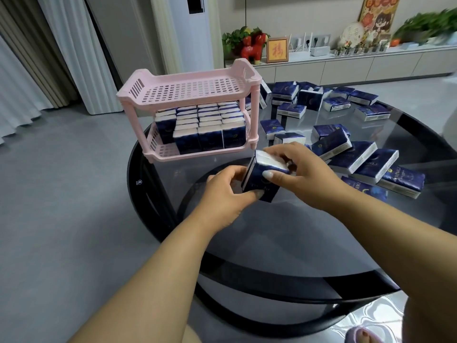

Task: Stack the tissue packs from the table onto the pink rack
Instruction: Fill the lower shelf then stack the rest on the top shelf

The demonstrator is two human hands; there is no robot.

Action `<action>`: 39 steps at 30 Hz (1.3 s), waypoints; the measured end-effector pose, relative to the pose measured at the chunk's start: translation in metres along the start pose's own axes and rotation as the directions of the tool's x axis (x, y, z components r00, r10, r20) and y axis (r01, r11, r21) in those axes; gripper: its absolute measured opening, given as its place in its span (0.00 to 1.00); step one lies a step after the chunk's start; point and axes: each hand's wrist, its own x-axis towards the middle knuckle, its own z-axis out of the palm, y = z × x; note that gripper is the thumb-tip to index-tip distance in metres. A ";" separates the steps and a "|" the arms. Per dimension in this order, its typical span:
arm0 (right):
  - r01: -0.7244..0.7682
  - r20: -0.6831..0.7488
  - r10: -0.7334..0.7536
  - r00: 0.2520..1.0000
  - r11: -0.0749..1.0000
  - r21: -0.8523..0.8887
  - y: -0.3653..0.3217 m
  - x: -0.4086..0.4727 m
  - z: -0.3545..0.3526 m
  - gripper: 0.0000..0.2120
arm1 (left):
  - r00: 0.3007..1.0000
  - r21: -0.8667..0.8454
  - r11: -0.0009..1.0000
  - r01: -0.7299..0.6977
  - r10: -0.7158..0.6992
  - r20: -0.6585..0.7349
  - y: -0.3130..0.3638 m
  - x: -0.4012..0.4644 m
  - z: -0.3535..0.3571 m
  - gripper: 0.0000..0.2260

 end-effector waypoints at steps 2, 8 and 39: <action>0.050 0.030 -0.047 0.998 0.991 -0.126 0.004 -0.001 0.002 0.22 | 1.000 0.096 0.995 0.019 -0.021 0.016 -0.002 -0.002 0.001 0.23; 0.201 0.165 -0.166 0.972 0.953 -0.225 0.003 -0.010 0.004 0.25 | 0.999 0.214 0.977 -0.020 0.010 0.047 -0.001 -0.009 0.004 0.20; 0.254 0.064 -0.256 0.965 0.967 0.029 -0.095 0.134 0.105 0.21 | 0.882 -0.615 0.788 -0.045 -0.258 -0.395 -0.084 0.061 -0.121 0.28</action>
